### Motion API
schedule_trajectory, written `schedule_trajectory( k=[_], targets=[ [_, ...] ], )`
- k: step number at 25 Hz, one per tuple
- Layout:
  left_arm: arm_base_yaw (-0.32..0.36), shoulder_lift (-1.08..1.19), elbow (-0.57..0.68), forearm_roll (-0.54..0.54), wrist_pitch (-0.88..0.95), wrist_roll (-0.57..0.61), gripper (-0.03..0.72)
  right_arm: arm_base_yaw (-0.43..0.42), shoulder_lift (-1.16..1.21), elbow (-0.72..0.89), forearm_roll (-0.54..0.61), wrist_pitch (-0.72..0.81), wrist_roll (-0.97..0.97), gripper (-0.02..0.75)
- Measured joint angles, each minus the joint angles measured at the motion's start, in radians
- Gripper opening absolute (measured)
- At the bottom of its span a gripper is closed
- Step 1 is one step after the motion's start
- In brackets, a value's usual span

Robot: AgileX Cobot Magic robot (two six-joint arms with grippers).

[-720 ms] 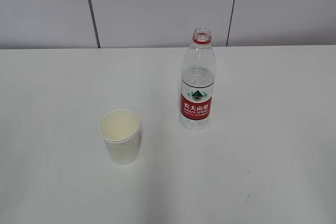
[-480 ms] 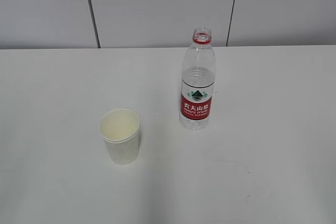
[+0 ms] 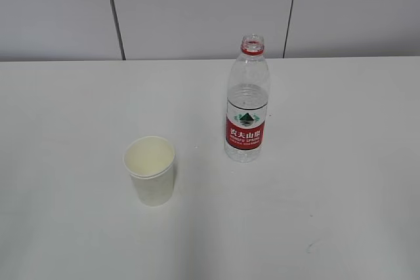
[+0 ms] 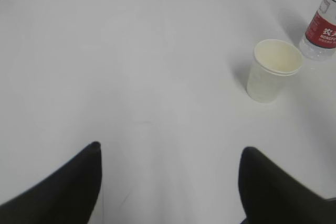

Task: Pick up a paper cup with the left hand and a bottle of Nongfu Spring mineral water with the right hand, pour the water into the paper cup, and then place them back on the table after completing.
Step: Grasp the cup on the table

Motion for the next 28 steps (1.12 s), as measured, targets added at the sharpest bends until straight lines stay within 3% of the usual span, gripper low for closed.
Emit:
schedule_trajectory(
  k=[28],
  targets=[
    [0.000,0.000,0.000,0.000,0.000,0.000,0.499,0.000,0.000,0.000,0.000,0.000,0.002,0.580]
  ],
)
